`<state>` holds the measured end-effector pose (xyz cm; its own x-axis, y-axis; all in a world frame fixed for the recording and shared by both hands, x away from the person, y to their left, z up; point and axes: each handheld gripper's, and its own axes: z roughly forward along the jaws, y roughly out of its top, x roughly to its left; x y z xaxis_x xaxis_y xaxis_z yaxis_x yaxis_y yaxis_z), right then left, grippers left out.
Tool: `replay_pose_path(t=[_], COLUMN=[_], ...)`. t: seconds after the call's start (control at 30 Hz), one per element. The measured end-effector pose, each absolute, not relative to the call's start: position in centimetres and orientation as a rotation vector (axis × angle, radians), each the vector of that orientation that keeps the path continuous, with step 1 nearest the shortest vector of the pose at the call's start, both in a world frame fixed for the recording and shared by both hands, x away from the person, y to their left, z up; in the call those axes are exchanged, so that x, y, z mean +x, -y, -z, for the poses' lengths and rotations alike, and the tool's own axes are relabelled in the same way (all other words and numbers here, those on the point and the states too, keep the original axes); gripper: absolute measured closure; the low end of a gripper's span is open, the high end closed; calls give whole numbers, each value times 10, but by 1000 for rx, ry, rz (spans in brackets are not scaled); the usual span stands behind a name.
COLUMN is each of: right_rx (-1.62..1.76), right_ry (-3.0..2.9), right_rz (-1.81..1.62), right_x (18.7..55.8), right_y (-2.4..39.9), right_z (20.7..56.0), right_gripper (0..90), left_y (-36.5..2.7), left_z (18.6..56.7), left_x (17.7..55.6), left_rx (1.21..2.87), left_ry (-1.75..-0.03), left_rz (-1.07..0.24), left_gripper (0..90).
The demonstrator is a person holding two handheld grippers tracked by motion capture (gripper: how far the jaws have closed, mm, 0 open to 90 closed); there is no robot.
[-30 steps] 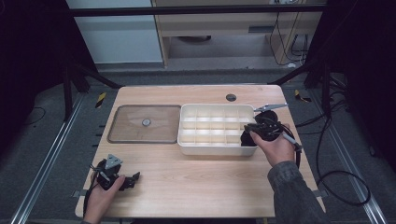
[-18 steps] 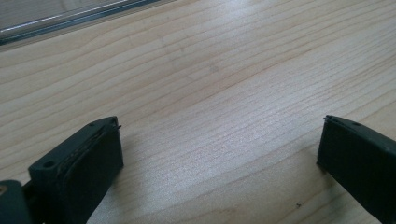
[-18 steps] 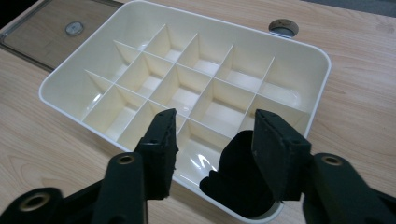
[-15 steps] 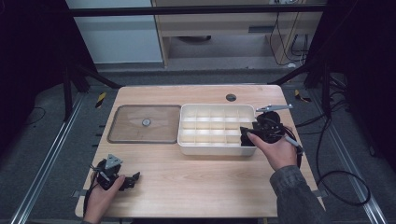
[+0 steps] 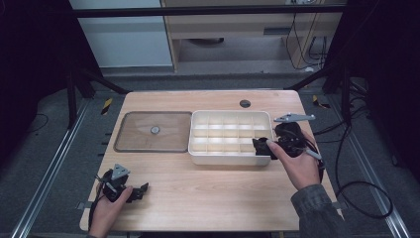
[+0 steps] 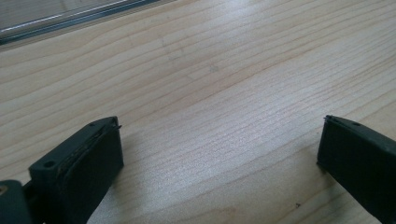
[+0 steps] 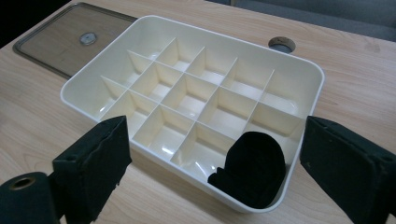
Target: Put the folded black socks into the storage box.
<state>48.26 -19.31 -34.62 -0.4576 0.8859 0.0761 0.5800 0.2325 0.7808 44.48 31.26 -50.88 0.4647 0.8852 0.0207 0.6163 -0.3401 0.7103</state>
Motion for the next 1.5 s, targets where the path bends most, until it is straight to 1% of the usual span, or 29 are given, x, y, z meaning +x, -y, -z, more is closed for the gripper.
replay_pose_path(t=[0.47,0.9,1.3,1.5], right_rx=[1275,1231,1146,1127], right_ry=[-2152,-2165,-2198,-2223], right_rz=[-1089,-1112,-1119,-1105], right_x=[464,449,432,428], right_y=[187,181,168,161], right_z=[350,362,383,401], right_gripper=[88,103,105,105], left_y=[-313,-312,-312,-312], left_z=[509,509,509,509], left_x=[445,445,445,444], left_rx=[2077,2075,2079,2083], left_ry=[-1240,-1239,-1234,-1231], left_rz=[-541,-540,-537,-536], left_gripper=[0,0,0,0])
